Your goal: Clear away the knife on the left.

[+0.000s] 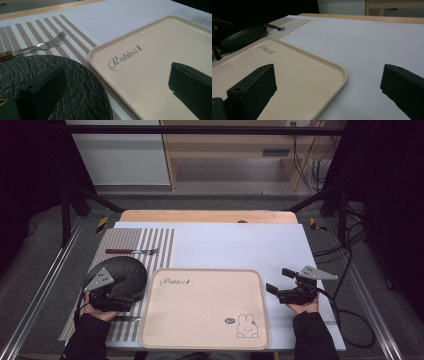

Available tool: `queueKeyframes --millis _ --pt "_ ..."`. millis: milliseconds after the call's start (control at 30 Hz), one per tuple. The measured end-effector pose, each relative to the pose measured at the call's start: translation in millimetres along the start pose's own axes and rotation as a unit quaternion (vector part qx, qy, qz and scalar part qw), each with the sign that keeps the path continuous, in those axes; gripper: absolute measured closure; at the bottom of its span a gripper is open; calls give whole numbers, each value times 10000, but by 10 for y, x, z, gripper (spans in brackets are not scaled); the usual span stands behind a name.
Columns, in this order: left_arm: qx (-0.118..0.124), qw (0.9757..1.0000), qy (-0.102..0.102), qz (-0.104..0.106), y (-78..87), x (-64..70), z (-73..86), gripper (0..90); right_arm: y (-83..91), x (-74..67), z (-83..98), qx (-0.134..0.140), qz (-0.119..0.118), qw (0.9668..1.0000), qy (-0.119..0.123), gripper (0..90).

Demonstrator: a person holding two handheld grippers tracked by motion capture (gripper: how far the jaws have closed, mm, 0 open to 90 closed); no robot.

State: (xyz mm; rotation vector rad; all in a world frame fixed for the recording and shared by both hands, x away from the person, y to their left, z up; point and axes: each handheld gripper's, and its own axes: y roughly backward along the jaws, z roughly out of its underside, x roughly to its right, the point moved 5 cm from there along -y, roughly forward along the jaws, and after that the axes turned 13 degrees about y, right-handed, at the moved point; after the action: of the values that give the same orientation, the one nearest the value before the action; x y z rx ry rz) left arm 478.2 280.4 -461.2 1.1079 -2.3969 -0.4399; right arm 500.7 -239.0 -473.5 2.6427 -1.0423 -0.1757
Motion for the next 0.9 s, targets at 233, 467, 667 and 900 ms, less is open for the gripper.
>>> queueKeyframes --millis 233,467,667,900 --pt "-66 10000 5 16 11 20 -22 15 10 -1 -2 -1 11 10000 23 5" --pt "-191 9998 -21 29 54 22 -43 13 9 -2 -1 -29 11 10000 30 5" --pt "-320 9995 -72 14 112 5 -15 13 2 -4 3 -48 8 10000 47 5" --pt "-476 9988 -124 -43 225 -51 4 13 4 -6 4 -79 14 9999 67 5"
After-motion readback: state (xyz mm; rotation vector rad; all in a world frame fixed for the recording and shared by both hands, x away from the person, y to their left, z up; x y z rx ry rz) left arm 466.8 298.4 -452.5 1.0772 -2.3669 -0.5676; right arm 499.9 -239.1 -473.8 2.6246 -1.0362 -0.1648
